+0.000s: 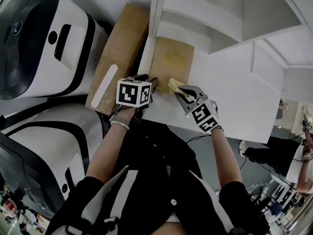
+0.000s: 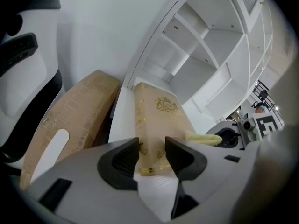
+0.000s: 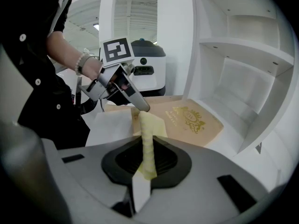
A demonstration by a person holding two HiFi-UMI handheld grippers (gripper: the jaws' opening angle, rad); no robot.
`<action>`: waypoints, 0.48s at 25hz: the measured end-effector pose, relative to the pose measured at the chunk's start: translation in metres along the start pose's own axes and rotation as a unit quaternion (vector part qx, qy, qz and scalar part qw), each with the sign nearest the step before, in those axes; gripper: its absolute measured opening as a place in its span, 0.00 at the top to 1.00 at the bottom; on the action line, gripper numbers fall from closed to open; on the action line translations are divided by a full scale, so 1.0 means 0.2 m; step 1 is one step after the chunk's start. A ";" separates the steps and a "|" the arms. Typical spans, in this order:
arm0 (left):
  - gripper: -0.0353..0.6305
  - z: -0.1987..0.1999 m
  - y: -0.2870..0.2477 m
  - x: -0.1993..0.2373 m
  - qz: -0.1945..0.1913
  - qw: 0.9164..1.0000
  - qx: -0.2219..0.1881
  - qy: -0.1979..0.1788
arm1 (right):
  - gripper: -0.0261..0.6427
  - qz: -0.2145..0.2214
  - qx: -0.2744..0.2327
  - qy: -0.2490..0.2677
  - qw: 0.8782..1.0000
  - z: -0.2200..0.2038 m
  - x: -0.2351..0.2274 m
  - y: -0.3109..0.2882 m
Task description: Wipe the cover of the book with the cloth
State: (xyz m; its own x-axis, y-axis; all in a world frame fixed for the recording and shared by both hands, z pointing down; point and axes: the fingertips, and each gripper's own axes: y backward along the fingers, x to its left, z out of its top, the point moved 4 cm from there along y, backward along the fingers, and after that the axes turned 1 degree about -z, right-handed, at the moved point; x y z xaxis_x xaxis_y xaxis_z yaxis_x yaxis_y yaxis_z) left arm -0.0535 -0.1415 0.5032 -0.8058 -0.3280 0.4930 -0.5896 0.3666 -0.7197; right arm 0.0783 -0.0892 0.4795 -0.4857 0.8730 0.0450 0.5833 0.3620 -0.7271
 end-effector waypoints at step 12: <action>0.68 0.00 0.01 0.01 -0.005 1.000 0.004 -0.003 | 0.91 0.018 -0.040 -0.058 0.997 0.09 -0.03 0.07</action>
State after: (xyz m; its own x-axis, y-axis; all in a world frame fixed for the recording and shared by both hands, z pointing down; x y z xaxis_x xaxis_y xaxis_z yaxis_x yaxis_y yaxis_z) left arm -0.0557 -0.1415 0.5028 -0.7991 -0.3375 0.4975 -0.5976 0.3561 -0.7184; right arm 0.0779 -0.0959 0.4576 -0.5332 0.8437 -0.0620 0.6490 0.3609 -0.6697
